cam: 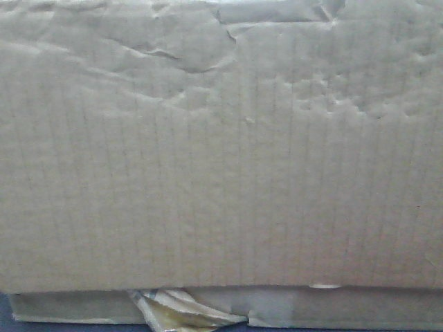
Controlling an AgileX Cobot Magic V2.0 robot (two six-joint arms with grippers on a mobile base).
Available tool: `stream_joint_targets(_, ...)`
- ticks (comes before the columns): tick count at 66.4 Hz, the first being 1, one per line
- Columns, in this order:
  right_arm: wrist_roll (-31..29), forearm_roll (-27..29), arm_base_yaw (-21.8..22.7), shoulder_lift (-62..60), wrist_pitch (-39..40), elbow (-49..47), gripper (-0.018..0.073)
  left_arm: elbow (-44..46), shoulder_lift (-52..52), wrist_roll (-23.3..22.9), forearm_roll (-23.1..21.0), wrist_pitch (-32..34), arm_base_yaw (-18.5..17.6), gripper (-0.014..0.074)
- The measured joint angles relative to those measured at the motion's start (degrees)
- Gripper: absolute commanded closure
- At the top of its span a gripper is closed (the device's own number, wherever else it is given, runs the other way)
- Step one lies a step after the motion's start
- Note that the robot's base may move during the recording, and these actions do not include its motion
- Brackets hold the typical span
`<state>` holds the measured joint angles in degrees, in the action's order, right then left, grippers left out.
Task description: Stack two boxes on right shelf middle
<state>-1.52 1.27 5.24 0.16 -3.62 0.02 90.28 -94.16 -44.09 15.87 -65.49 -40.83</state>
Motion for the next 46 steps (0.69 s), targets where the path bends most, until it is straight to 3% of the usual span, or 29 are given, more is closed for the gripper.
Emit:
stream_joint_targets(18,0.0,0.0,0.0,0.0,0.0,0.0,0.0724,-0.1,-1.2,0.5,-0.9,0.6,0.8,0.0707)
stream_joint_targets(46,0.0,0.0,0.0,0.0,0.0,0.0,0.0724,-0.1,-1.3,0.6,1.1,0.5,0.9,0.0707)
